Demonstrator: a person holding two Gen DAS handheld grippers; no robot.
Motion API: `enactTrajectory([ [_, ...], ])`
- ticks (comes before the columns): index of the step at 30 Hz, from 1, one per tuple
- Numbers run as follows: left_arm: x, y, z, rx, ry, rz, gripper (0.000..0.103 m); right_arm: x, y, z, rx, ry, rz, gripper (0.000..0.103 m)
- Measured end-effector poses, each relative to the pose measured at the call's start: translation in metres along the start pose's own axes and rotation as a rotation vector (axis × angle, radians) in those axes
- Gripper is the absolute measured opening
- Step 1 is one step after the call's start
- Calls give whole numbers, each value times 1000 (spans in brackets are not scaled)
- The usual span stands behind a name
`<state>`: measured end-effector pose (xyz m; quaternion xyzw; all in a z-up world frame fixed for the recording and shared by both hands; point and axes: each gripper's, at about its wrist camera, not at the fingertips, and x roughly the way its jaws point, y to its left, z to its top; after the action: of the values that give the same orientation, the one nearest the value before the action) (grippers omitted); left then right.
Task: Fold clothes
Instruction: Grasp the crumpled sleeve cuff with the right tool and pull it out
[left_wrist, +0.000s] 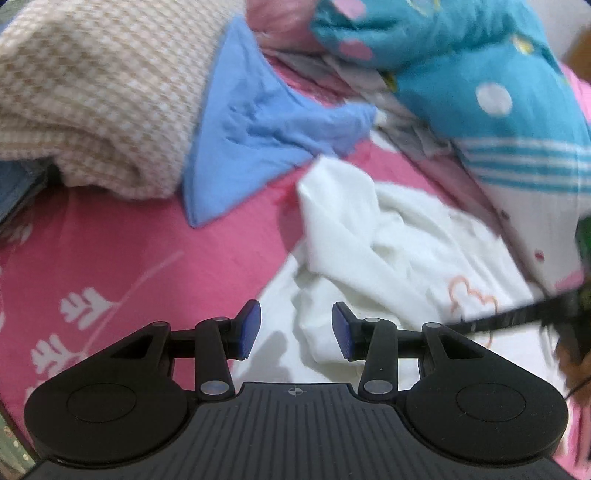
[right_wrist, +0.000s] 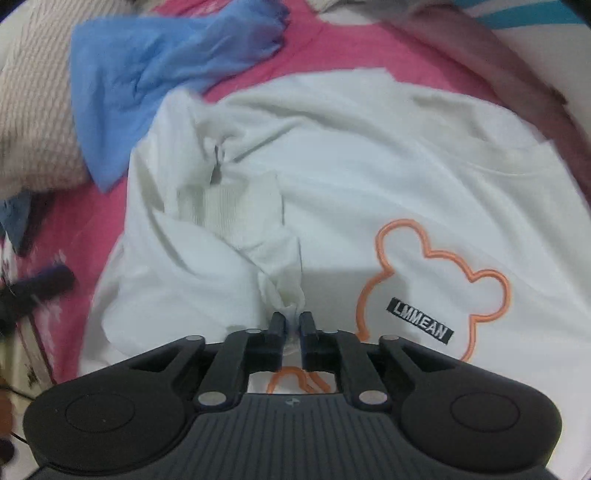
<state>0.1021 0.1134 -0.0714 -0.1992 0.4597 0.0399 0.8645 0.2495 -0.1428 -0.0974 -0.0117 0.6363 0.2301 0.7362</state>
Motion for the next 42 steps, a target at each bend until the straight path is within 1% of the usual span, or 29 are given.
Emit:
enactTrajectory([
  [1, 4, -4, -2, 20, 18, 3, 42, -8, -1, 2, 12, -31, 9, 20],
  [3, 11, -12, -5, 62, 46, 6, 42, -22, -3, 8, 27, -97, 34, 37],
  [4, 14, -15, -6, 77, 49, 9, 42, -26, -4, 12, 30, -127, 45, 40],
  [5, 15, -18, -6, 89, 48, 11, 42, -26, -3, 18, 24, -138, 44, 42],
  [6, 17, -20, -7, 102, 48, 14, 42, -24, -2, 24, 15, -142, 41, 42],
  [8, 15, -25, -6, 118, 28, 14, 42, -10, 4, 35, -22, -102, 8, 42],
  [10, 9, -29, -5, 133, 5, 10, 42, 6, 8, 38, -39, -37, -21, 42],
  [11, 7, -32, -5, 144, -5, 5, 42, 15, 8, 37, -37, 0, -28, 38],
  [13, 4, -37, -4, 173, -20, -11, 42, 30, 5, 33, -3, 76, -19, 25],
  [14, 3, -39, -5, 193, -24, -21, 42, 33, 2, 28, 21, 101, -6, 10],
  [17, 0, -45, -8, 226, -27, -68, 42, 29, -8, 17, 113, 139, 51, 3],
  [19, 1, -48, -11, 239, -11, -122, 43, 22, -17, 11, 209, 160, 108, 3],
  [20, 2, -50, -12, 247, -2, -144, 44, 18, -22, 8, 261, 168, 142, 3],
  [22, 3, -53, -16, 267, 13, -180, 50, 10, -30, 5, 390, 177, 251, 3],
  [23, 2, -54, -17, 272, 11, -176, 55, 6, -31, 6, 433, 176, 305, 3],
  [25, -1, -52, -20, 259, 1, -156, 55, 1, -24, 12, 461, 165, 382, 3],
  [28, -4, -34, -19, 151, -4, -133, 55, 6, 3, 31, 439, 149, 477, 3],
  [30, -4, -21, -17, 100, -8, -93, 55, 19, 27, 46, 420, 150, 526, 5],
  [33, -2, -3, -15, 32, -12, -27, 55, 40, 60, 70, 356, 132, 523, 8],
  [36, 1, 11, -12, -19, -20, 22, 55, 48, 78, 88, 305, 111, 502, 18],
  [38, 3, 18, -10, -40, -26, 51, 55, 37, 79, 94, 282, 56, 496, 23],
  [39, 4, 21, -9, -50, -29, 65, 55, 30, 76, 95, 272, 13, 497, 25],
  [41, 8, 26, -9, -70, -24, 100, 55, 15, 63, 94, 269, -65, 479, 26],
  [42, 10, 28, -8, -80, -20, 119, 55, 12, 58, 94, 268, -86, 457, 26],
])
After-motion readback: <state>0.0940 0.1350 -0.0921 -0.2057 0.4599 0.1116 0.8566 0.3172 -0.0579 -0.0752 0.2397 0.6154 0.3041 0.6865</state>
